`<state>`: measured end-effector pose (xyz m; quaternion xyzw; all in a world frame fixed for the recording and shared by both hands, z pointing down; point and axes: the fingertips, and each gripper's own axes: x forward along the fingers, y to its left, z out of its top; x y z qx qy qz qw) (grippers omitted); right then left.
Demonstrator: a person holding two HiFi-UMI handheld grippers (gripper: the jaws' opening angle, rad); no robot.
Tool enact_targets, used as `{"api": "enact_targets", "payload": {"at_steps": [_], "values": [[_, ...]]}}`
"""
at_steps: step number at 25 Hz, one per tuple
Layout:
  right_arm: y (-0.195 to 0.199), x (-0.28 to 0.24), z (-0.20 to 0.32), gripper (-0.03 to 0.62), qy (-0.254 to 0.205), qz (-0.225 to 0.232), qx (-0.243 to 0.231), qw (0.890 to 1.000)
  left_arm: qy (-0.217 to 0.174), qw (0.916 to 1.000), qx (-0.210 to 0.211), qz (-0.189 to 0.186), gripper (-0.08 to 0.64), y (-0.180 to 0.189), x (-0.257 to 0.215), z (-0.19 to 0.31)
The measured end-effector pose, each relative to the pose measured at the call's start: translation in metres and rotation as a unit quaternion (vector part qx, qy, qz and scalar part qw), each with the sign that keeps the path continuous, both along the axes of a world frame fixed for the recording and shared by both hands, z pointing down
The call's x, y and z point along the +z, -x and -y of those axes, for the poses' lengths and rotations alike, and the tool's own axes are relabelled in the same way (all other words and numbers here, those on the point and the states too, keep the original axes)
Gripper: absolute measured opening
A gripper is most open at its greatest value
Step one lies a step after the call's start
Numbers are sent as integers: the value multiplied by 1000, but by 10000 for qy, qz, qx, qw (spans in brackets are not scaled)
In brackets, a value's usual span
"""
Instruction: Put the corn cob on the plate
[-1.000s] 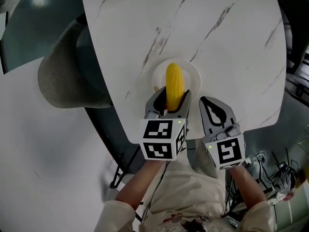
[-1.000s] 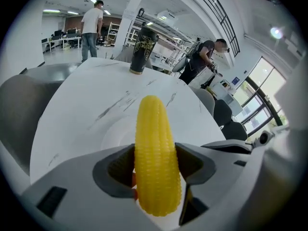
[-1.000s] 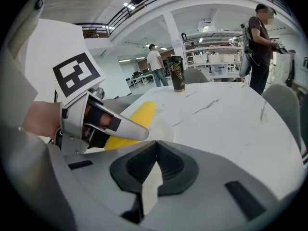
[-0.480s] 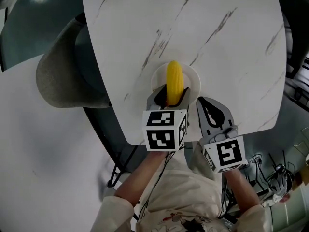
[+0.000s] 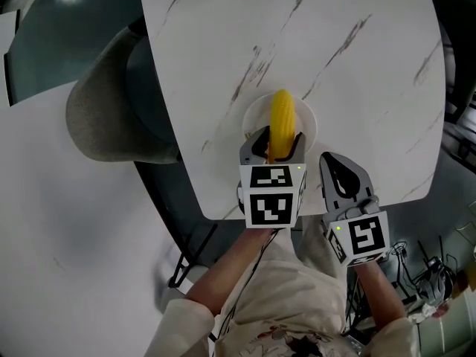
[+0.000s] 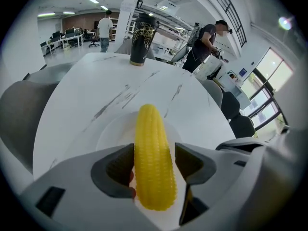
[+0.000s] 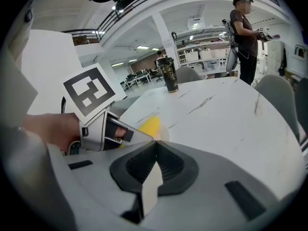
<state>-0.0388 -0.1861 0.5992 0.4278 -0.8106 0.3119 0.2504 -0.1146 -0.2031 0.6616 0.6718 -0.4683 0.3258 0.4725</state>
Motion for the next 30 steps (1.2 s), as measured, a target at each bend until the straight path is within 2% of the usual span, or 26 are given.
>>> {"api": "enact_targets", "payload": {"at_steps": [6, 10, 15, 18, 20, 24, 30], "values": [[-3, -12, -3, 5, -175, -79, -95, 9998, -108, 9999, -30, 4, 264, 1, -13, -7], [-5, -21, -10, 5, -153, 4, 14, 9999, -292, 9995, -78, 36, 264, 4, -29, -11], [-15, -22, -23, 5, -189, -230, 22, 9996, -481, 9988, -107, -2, 262, 0, -46, -17], [-19, -27, -29, 5, -179, -195, 96, 9996, -577, 9983, -88, -5, 262, -2, -56, -22], [-22, -33, -31, 5, -206, -145, 124, 9996, -646, 9978, -95, -68, 262, -4, -62, -26], [-27, -46, -37, 5, -210, -22, 188, 9996, -627, 9970, -119, -448, 262, -16, -74, -38], [-37, -74, -43, 5, -332, 49, 226, 9992, -898, 9951, -91, -402, 261, -23, -111, -54]]}}
